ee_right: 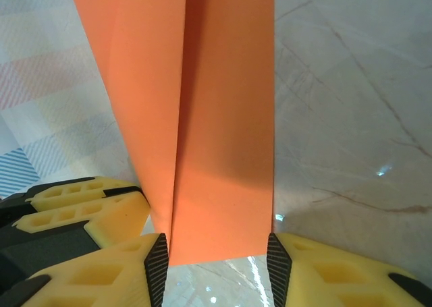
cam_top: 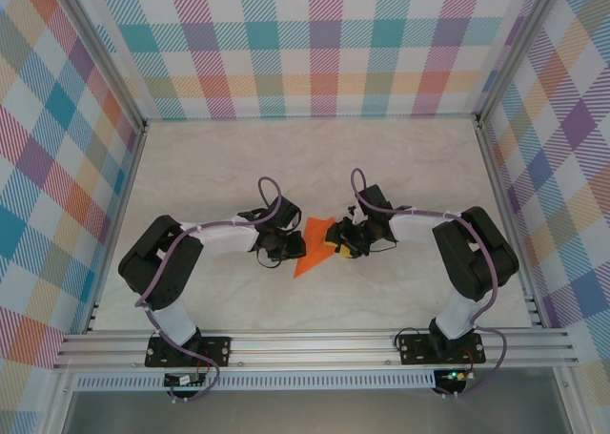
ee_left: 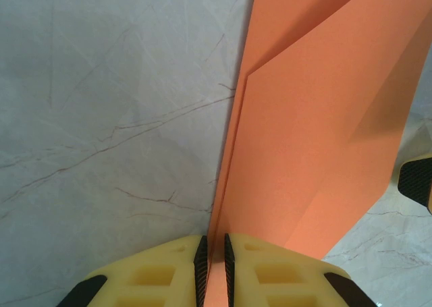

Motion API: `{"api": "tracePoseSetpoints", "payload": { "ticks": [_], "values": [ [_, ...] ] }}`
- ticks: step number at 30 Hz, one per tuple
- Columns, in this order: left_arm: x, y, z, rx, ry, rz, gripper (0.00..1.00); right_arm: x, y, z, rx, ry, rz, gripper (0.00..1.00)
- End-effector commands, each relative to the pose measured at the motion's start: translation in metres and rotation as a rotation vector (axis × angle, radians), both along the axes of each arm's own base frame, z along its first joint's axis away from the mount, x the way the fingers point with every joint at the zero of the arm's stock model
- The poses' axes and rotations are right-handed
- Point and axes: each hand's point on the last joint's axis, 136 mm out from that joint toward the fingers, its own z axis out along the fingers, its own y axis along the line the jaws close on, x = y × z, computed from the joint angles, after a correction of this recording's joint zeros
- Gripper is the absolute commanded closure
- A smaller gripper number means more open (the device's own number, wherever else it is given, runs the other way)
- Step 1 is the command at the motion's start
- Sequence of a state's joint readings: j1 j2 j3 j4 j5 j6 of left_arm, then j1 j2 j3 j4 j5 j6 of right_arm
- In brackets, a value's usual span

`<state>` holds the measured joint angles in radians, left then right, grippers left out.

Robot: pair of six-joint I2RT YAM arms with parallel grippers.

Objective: Fold a paper plane with a square sheet of paper (pick it up from the middle)
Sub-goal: Turn over the paper at the center of the table.

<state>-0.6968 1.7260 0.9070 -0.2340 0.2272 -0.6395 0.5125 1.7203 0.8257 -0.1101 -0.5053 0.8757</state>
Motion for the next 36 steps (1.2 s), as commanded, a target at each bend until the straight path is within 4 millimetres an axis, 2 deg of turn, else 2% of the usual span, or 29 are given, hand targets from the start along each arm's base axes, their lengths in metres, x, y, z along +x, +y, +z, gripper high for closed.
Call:
{"api": "tracePoseSetpoints", "payload": {
  "ticks": [1, 4, 8, 11, 17, 24, 27, 36],
  "values": [
    [-0.014, -0.009, -0.015, -0.040, 0.065, -0.023, 0.82, 0.002, 0.003, 0.003, -0.016, -0.009, 0.021, 0.54],
    [-0.015, -0.008, -0.013, -0.044, 0.065, -0.019, 0.83, 0.002, -0.005, 0.001, -0.063, -0.018, 0.013, 0.53],
    [-0.016, -0.009, -0.010, -0.054, 0.065, -0.018, 0.83, -0.002, -0.005, -0.005, -0.070, 0.005, 0.019, 0.53],
    [-0.017, -0.011, -0.010, -0.062, 0.072, -0.020, 0.83, -0.006, -0.002, -0.008, -0.065, 0.015, 0.026, 0.53],
    [-0.019, -0.013, -0.010, -0.078, 0.087, -0.022, 0.83, -0.007, 0.016, -0.003, -0.013, -0.007, 0.061, 0.57],
    [-0.023, -0.015, -0.011, -0.098, 0.107, -0.012, 0.83, -0.001, 0.018, -0.002, -0.012, -0.024, 0.057, 0.57],
    [-0.023, -0.014, -0.011, -0.099, 0.106, -0.006, 0.83, 0.001, 0.010, 0.001, -0.059, -0.046, 0.046, 0.55],
    [-0.026, -0.019, -0.007, -0.141, 0.124, 0.005, 0.83, 0.014, 0.033, 0.013, 0.069, -0.075, 0.039, 0.51]
  ]
}}
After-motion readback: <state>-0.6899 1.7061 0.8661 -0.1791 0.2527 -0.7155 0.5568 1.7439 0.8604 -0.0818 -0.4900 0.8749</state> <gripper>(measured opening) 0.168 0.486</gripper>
